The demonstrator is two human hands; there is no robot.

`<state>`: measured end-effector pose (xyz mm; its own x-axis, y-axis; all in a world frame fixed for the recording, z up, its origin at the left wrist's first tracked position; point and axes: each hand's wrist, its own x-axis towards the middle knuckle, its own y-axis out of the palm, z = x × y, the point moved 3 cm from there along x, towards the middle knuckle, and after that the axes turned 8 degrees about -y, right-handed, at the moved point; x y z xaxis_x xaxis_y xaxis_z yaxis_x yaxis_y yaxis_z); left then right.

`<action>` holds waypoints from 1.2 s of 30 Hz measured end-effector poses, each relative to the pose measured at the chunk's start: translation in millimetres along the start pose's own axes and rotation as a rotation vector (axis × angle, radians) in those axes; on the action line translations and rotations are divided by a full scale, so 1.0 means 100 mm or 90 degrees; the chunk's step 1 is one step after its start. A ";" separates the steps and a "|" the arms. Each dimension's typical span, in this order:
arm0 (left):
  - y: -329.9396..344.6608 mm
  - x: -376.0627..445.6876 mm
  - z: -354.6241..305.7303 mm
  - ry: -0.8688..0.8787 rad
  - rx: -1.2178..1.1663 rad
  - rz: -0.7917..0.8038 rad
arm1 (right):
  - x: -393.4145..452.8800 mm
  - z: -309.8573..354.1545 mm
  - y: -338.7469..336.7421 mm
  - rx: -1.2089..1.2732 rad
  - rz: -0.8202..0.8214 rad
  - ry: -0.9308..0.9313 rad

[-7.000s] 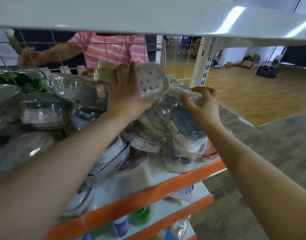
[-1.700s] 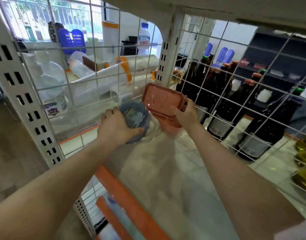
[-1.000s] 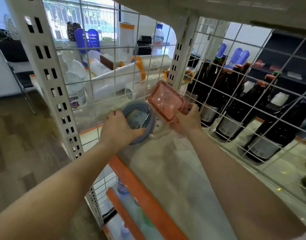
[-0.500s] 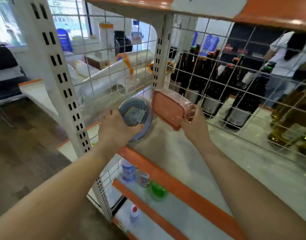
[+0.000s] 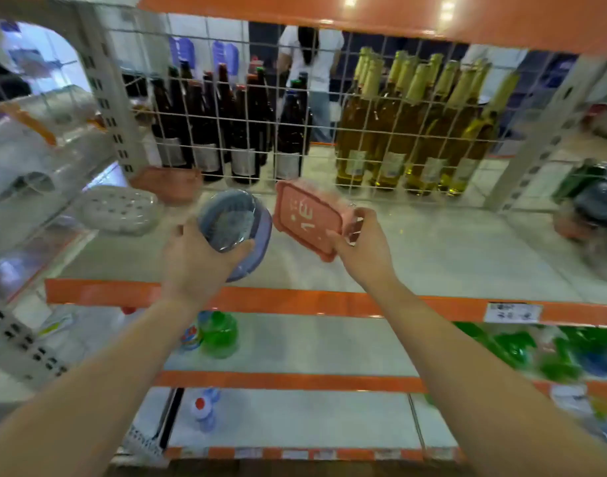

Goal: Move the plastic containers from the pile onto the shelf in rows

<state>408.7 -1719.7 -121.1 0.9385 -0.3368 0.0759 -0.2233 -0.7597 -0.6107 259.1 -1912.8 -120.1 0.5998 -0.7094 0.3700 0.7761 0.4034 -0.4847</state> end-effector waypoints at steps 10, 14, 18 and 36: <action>1.46 -0.93 -1.38 0.167 0.045 0.156 | -0.73 -0.89 -2.22 -0.137 -0.204 0.147; 2.06 -1.50 -1.94 0.195 0.017 0.193 | -0.96 -1.20 -3.08 -0.185 -0.247 0.177; 2.67 -2.00 -2.43 0.210 0.025 0.230 | -1.19 -1.52 -3.83 -0.227 -0.252 0.185; 4.05 -2.17 -3.30 0.190 0.071 0.209 | -0.77 -2.31 -4.93 -0.199 -0.373 0.116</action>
<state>27.4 -2137.7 -125.4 0.7024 -0.7076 0.0773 -0.4514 -0.5268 -0.7203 -214.9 -2190.9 -92.5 0.0357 -0.8565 0.5149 0.8532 -0.2422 -0.4620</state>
